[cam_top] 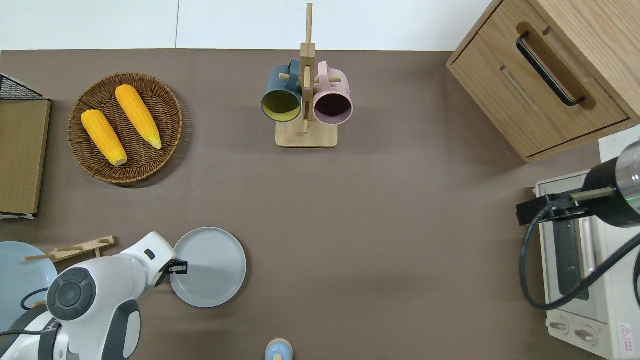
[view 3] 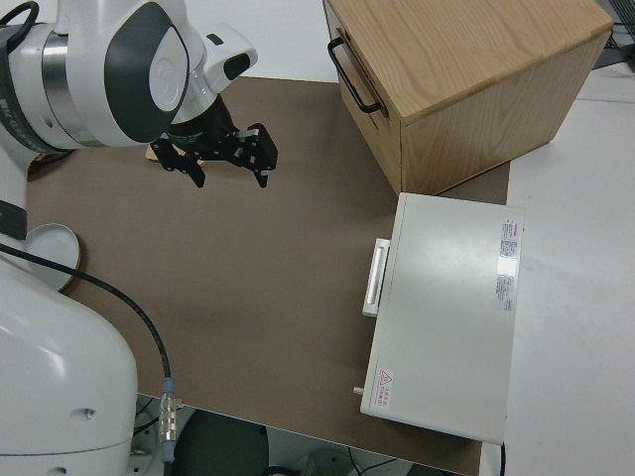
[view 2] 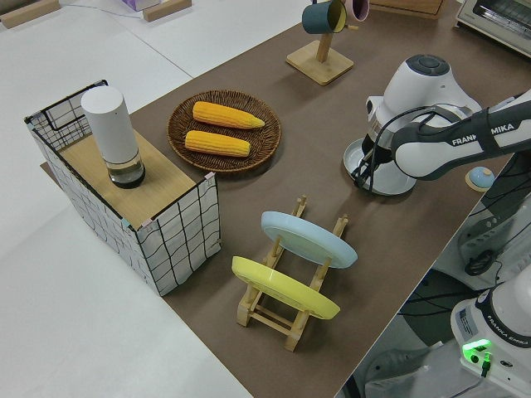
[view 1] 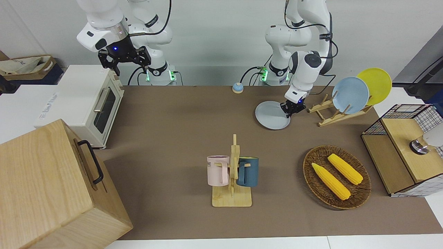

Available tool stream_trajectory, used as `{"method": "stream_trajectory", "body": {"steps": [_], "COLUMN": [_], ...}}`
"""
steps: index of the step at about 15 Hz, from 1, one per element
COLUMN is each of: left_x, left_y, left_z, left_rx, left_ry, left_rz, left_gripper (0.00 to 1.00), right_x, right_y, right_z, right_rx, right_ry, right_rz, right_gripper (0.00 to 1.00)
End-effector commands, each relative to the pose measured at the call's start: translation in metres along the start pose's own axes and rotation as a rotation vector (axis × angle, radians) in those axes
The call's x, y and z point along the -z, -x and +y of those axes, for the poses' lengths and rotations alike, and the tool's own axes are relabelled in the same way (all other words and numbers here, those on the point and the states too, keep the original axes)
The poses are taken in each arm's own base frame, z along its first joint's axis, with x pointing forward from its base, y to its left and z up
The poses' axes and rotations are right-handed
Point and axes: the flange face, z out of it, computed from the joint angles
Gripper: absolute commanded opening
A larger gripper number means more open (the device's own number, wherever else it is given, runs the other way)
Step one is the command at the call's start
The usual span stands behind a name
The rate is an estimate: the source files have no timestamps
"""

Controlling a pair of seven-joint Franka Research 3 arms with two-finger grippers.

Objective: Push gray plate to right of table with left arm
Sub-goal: 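Push the gray plate with the left gripper toward the toaster oven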

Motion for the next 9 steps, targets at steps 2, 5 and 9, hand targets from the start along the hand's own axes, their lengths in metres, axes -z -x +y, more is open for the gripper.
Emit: {"method": "stream_trajectory", "body": {"steps": [2, 5, 9], "left_x": [-0.013, -0.012, -0.012], "left_y": [0.001, 0.002, 0.002], "left_z": [0.025, 0.043, 0.07], "left_rx": [0.036, 0.042, 0.051], "left_ry": [-0.002, 0.0, 0.003], "left_rz": [-0.011, -0.009, -0.007], "left_gripper": [0.0, 0.0, 0.0], "right_x": [0.004, 0.004, 0.004], "right_y": [0.003, 0.003, 0.003], "right_z": [0.001, 0.001, 0.001], "right_rx": [-0.016, -0.015, -0.015], "right_ry": [-0.004, -0.004, -0.004], "right_rz": [-0.004, -0.004, -0.004], "right_gripper": [0.983, 0.983, 0.983]}}
